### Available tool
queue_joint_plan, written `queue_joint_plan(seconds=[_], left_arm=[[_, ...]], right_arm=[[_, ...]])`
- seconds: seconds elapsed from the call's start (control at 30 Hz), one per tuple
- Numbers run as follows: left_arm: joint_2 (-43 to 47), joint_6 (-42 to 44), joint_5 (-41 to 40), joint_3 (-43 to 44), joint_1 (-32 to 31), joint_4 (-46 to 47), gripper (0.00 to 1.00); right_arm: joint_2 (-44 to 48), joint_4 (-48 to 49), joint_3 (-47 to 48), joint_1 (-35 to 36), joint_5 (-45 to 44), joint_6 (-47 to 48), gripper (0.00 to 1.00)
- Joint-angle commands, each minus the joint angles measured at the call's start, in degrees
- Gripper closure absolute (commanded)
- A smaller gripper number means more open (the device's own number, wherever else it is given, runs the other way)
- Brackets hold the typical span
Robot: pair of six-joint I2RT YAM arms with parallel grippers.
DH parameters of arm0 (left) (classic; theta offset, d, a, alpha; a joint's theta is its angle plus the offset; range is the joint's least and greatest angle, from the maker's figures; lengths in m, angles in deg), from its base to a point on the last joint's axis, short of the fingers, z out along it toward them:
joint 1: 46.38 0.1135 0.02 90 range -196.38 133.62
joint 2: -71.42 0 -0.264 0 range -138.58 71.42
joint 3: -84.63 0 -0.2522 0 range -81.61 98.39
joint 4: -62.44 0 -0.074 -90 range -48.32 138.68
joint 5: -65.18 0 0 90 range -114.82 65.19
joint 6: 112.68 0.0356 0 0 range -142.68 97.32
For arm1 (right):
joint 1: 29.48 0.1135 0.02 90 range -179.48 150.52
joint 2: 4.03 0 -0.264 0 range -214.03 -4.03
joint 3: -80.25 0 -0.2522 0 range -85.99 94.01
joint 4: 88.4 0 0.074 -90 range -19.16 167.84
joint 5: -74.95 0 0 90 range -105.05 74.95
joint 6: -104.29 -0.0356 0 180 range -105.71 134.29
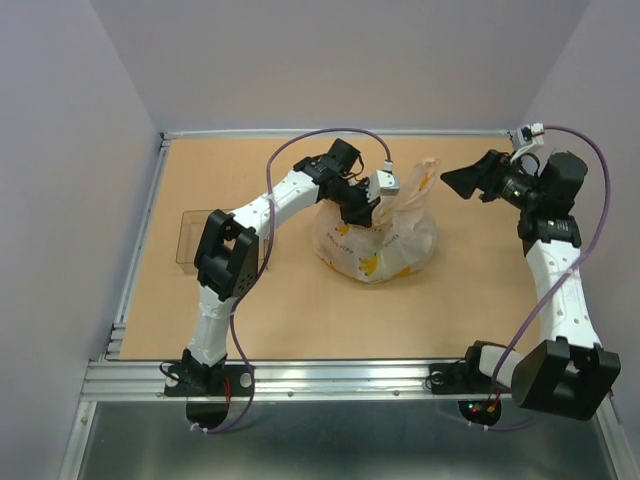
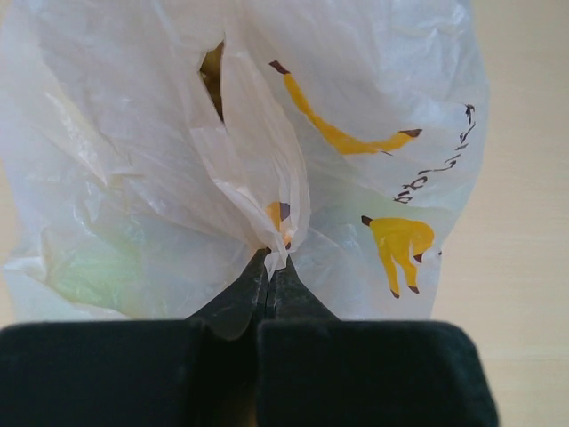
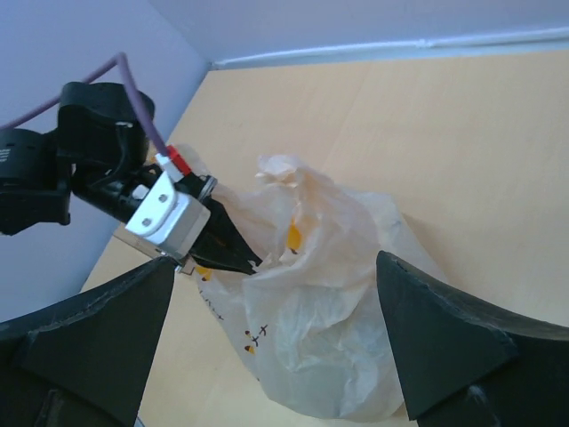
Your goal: Place the fake fruits into the plastic bag and tie a complex knot
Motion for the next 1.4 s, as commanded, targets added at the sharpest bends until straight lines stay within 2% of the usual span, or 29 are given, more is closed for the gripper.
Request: queue_joint_plan(seconds=[0.0,0.07,0.33,0.43,0.6,0.8,0.93,1.0,1.07,1.1,1.13,1.23,1.27,1.37], left_arm=[[3.31,-1.36,5.11,2.44,0.11,-0.57,1.0],[3.83,-1.28,6.35,2.35,0.2,-0.74,1.0],[3.05,0.56,8.73,3.75,0.11,-2.84,1.0],[2.69,0.91,9.25,4.11,0.2,-3.29,1.0],[1.82,1.27,10.39,4.64,0.2,-3.38,1.0],[1.11,1.53,12.07,5.16,0.29,-3.55,1.0],[1.11,1.0,12.85,4.99,0.38,-2.85,1.0],[1.29,0.92,13.73,4.38,0.38,-2.15,1.0],[1.46,0.92,14.35,4.46,0.38,-2.24,1.0],[1.55,0.92,14.35,4.38,0.38,-2.24,1.0],[1.73,1.0,14.18,4.29,0.38,-2.32,1.0],[2.34,3.1,12.95,3.85,0.38,-3.99,1.0],[2.78,3.9,11.29,2.8,0.38,-5.21,1.0],[5.41,5.83,6.54,-2.11,0.29,-3.56,1.0]], right_arm=[[1.83,0.25,-1.45,-0.56,2.47,0.57,0.0],[0.34,2.52,-2.76,-0.04,5.62,-0.04,0.0],[-2.82,22.29,-12.42,2.16,4.93,-1.18,0.0],[-3.79,31.08,-14.89,2.86,8.71,-3.98,0.0],[-5.11,34.79,-17.71,6.72,12.49,-3.21,0.0],[-7.83,36.64,-19.38,11.3,11.54,-1.8,0.0],[-9.94,37.16,-18.86,11.57,8.73,-2.06,0.09],[-10.56,38.13,-18.94,11.57,5.66,-4.07,0.14],[-11.18,40.93,-19.38,11.57,4.5,-7.59,0.32],[-11.26,42.77,-19.38,11.57,3.63,-9.08,0.42],[-11.27,43.23,-19.21,11.57,3.36,-11.79,0.67],[-10.74,43.23,-17.45,11.57,1.34,-16.37,0.95],[-10.56,43.23,-16.93,11.57,0.73,-20.13,1.0],[-10.12,42.88,-16.04,11.3,-1.56,-29.11,1.0]])
